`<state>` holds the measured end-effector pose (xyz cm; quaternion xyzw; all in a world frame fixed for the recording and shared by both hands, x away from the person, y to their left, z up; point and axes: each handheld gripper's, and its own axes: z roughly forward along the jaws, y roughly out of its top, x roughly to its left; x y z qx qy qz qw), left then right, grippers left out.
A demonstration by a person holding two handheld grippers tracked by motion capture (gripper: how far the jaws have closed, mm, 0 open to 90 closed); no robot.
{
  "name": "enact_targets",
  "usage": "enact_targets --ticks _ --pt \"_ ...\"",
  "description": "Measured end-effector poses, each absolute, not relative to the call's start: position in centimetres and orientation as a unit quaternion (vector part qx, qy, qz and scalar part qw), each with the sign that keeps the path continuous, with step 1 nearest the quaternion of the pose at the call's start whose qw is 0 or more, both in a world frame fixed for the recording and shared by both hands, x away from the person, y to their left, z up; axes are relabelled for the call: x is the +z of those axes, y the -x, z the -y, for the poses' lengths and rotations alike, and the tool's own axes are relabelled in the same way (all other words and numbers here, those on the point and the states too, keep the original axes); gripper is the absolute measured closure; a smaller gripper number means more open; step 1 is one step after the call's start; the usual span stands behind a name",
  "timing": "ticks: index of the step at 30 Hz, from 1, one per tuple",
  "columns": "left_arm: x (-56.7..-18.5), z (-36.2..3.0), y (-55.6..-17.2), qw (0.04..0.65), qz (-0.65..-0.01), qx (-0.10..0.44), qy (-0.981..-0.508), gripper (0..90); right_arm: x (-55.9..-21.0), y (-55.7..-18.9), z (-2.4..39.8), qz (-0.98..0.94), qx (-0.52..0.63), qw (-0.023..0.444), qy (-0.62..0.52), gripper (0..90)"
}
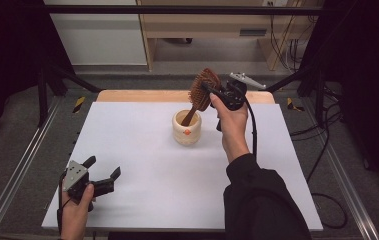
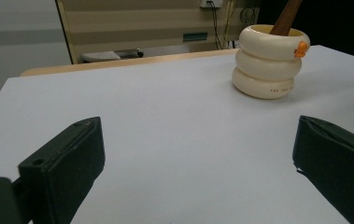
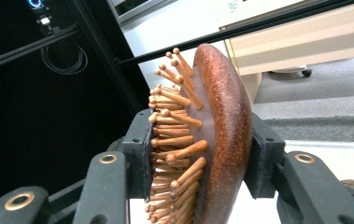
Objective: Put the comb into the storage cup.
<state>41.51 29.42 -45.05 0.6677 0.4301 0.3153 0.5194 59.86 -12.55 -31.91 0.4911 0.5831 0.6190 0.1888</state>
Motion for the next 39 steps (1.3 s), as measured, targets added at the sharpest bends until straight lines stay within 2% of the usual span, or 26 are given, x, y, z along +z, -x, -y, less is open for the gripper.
enact_targets --ticks 39 --pt "-45.1 -29.4 -41.5 0.519 -0.429 0.314 -0.669 2.4 -33.4 -60.0 12.2 -0.586 0.613 0.181 -0.497 52.3"
